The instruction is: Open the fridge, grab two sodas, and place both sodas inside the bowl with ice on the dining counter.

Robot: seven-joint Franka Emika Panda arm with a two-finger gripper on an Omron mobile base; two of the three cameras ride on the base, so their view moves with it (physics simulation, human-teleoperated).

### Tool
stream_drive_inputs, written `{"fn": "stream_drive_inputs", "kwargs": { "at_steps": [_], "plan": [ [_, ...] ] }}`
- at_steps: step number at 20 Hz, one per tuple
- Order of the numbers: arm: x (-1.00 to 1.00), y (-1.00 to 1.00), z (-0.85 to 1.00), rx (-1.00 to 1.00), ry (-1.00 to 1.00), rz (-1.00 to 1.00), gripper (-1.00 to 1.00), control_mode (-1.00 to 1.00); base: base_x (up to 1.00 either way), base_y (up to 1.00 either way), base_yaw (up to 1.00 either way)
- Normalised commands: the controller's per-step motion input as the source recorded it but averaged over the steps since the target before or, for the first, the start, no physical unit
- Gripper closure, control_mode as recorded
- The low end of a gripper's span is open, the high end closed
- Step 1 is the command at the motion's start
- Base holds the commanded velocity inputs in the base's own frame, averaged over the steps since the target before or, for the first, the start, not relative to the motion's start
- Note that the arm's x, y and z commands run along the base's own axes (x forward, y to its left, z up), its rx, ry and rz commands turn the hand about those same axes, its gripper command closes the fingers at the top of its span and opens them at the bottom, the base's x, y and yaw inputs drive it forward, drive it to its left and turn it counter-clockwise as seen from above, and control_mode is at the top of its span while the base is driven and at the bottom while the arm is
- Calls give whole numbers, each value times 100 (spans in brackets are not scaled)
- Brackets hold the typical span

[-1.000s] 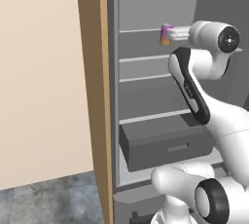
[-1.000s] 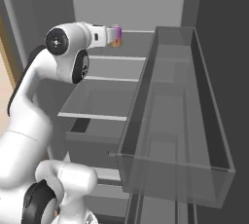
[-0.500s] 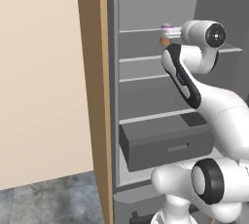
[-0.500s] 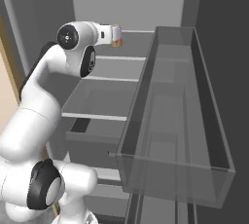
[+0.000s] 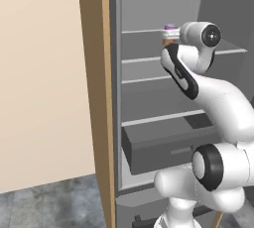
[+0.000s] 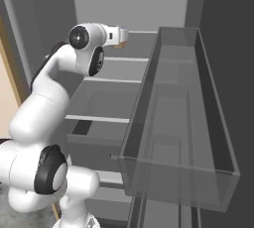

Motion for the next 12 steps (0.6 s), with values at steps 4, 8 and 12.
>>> {"fn": "stream_drive_inputs", "kwargs": {
  "at_steps": [4,8,12],
  "plan": [
    [44,-7,-4,0,1,0,-100,-100,0,0,0],
    [40,-6,-7,0,1,0,-100,-100,0,0,0],
    [40,-3,-10,0,0,0,-100,-100,0,0,0]
  ]
}}
